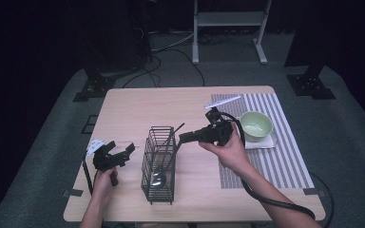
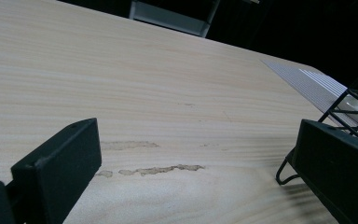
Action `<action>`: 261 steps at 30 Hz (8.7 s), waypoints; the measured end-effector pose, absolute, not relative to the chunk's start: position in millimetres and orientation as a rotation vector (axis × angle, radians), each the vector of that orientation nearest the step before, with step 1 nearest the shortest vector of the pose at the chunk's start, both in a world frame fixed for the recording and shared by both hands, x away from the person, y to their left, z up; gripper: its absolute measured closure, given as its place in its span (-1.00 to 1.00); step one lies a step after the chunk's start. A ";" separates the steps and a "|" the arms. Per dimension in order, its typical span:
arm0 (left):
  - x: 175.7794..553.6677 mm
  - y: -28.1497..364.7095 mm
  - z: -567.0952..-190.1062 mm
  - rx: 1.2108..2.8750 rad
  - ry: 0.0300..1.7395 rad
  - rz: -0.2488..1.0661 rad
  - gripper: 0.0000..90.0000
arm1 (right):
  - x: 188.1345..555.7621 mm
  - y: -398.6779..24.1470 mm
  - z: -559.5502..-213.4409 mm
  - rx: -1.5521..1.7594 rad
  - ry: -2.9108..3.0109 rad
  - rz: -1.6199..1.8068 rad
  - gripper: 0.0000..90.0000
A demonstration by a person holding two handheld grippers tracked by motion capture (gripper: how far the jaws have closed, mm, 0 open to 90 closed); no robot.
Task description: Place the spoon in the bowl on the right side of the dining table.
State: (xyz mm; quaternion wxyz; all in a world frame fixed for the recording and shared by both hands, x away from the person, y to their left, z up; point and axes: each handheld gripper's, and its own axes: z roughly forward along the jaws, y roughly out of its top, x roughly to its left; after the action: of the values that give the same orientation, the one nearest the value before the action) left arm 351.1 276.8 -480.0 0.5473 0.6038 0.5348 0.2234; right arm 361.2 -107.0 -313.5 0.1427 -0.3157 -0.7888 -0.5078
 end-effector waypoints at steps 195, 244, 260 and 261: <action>351.8 276.8 -480.3 1.414 1.283 0.532 -1.00 | 384.8 -334.4 -369.3 -1.601 -1.977 -1.572 0.97; 351.8 277.4 -480.4 1.411 1.291 0.530 -1.00 | 391.4 -384.0 -367.4 -1.802 -1.856 -1.659 0.97; 351.8 277.6 -480.5 1.409 1.291 0.529 -1.00 | 391.3 -394.7 -361.5 -1.840 -1.830 -1.690 0.97; 351.8 277.5 -480.5 1.409 1.291 0.530 -1.00 | 391.4 -395.2 -361.2 -1.843 -1.831 -1.690 0.97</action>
State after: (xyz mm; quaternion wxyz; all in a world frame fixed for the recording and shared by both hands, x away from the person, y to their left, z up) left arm 351.8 277.5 -480.5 0.5474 0.5945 0.5450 0.2236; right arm 391.4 -395.2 -361.2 0.0213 -0.5945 -0.5906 -0.5452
